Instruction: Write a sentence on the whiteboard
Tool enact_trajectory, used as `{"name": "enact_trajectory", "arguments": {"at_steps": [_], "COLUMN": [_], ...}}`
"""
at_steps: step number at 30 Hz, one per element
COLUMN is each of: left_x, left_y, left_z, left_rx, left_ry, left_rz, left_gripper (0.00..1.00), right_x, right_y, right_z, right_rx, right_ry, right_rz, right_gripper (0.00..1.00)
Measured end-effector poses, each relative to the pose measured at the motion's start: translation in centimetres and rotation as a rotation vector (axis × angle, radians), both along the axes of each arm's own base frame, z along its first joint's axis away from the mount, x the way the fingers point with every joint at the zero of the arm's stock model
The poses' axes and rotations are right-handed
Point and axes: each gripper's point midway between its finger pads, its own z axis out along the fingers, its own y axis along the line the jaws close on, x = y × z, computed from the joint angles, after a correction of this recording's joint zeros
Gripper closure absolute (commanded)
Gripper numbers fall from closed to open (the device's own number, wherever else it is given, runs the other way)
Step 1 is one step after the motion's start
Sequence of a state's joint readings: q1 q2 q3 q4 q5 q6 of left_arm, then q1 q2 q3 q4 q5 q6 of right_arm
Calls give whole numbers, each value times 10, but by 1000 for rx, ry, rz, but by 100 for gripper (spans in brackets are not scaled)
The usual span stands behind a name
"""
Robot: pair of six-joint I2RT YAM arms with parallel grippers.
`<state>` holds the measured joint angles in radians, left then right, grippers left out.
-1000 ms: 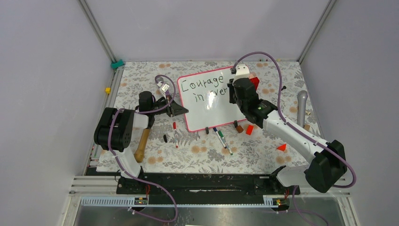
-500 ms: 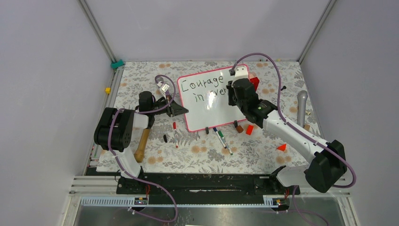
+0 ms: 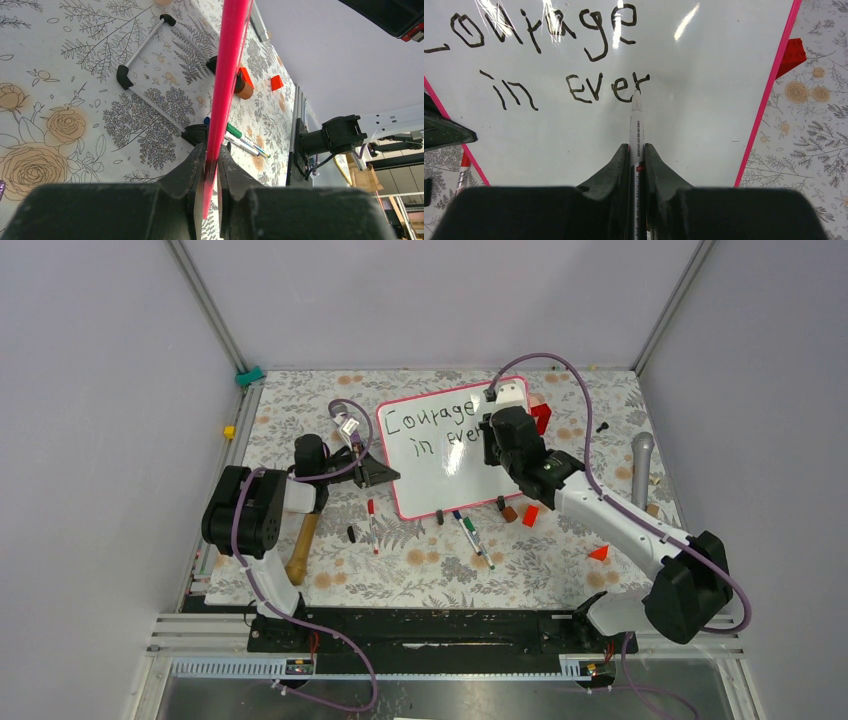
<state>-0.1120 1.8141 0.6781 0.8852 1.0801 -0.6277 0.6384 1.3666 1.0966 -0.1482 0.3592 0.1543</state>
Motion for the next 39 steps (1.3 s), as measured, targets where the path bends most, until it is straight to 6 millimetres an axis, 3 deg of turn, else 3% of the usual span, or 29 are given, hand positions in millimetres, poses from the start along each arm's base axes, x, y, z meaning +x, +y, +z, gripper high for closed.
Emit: {"name": "enact_trajectory", "arguments": {"at_steps": [12,17,27,39], "left_x": [1,1,1,2], "left_y": [1,1,2,5], "left_z": [1,1,1,-3], "left_rx": [-11,-10,-12,24], "left_ry": [2,5,7,10], "left_rz": [1,0,1,-6], "left_gripper": [100,100,100,100], "right_x": [6,8,17,18], "right_y": [1,1,-15,-14], "right_z": [6,-5,-5,-9], "right_rx": [-5,-20,-12,-21], "right_ry": [48,81,84,100], "right_rz": [5,1,-51,-53], "right_gripper": [100,100,100,100]}}
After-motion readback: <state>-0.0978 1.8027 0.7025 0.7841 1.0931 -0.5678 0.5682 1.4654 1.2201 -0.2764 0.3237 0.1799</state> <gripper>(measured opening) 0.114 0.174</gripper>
